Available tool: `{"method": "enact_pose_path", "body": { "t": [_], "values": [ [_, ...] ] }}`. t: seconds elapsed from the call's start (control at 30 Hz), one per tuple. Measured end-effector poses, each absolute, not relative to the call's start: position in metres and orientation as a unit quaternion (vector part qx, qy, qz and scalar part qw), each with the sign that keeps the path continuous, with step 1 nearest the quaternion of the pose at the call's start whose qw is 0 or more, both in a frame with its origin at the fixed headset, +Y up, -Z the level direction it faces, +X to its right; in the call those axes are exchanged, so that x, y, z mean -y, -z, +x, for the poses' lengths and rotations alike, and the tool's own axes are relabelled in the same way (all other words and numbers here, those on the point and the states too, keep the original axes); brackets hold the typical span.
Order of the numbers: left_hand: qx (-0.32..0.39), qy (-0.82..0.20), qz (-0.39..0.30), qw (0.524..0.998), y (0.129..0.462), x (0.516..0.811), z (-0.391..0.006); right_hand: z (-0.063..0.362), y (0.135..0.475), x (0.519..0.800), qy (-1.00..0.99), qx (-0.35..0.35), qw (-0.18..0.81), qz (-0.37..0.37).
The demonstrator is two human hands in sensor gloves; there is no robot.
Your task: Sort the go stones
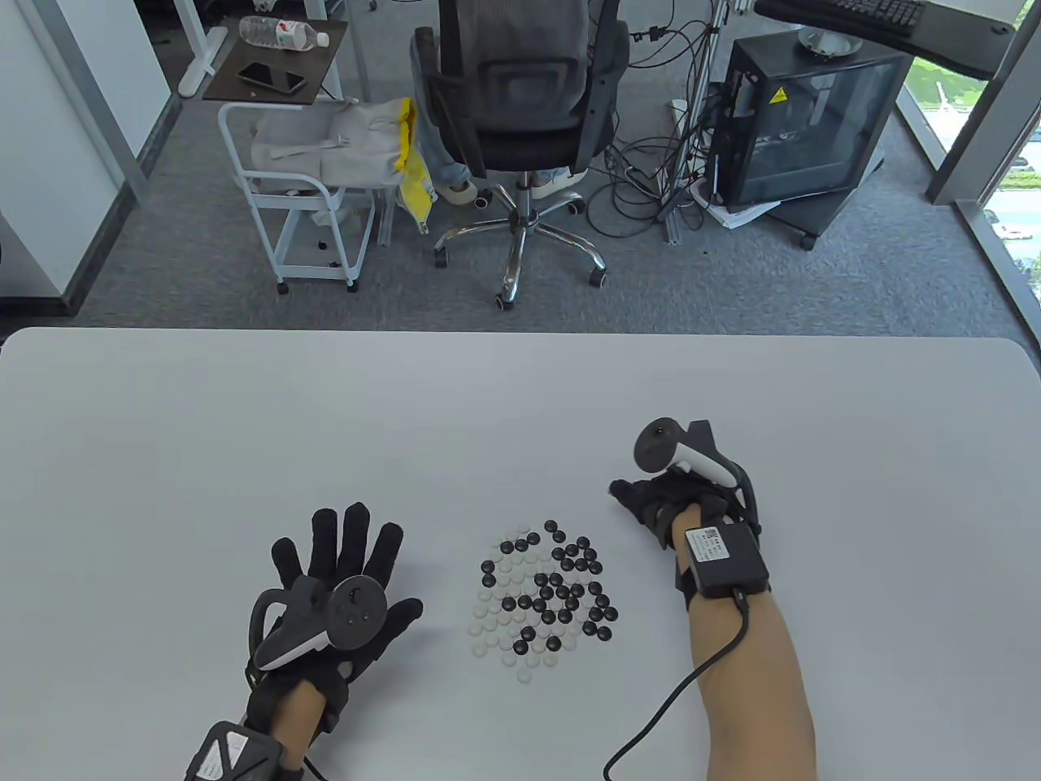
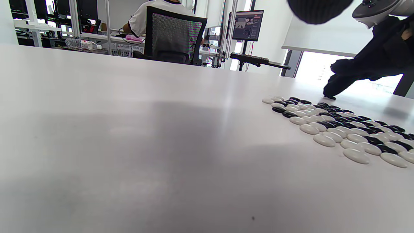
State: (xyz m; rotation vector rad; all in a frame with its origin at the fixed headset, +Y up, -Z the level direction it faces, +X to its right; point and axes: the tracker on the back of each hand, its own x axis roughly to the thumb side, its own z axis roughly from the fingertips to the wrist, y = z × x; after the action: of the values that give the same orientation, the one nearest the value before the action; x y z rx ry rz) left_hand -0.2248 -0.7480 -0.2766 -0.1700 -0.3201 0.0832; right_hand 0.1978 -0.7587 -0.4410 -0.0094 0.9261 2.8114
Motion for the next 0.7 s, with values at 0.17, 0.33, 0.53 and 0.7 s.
{"method": "enact_pose_path", "body": {
  "t": [0.17,0.33,0.53,0.7],
  "values": [
    [0.158,-0.040,-0.085,0.983,0.277,0.748,-0.225,0.261,0.427,0.754,-0.943,-0.319,0.058,-0.078],
    [0.159,-0.038,-0.084,0.983,0.276,0.748,-0.224,0.306,0.412,0.753,-0.936,-0.323,0.060,-0.125],
    [0.155,-0.038,-0.087,0.983,0.276,0.748,-0.225,0.304,0.409,0.742,-0.949,-0.295,0.055,-0.098],
    [0.155,-0.041,-0.087,0.983,0.278,0.749,-0.224,0.254,0.418,0.718,-0.951,-0.288,0.117,0.000]
  ]
}}
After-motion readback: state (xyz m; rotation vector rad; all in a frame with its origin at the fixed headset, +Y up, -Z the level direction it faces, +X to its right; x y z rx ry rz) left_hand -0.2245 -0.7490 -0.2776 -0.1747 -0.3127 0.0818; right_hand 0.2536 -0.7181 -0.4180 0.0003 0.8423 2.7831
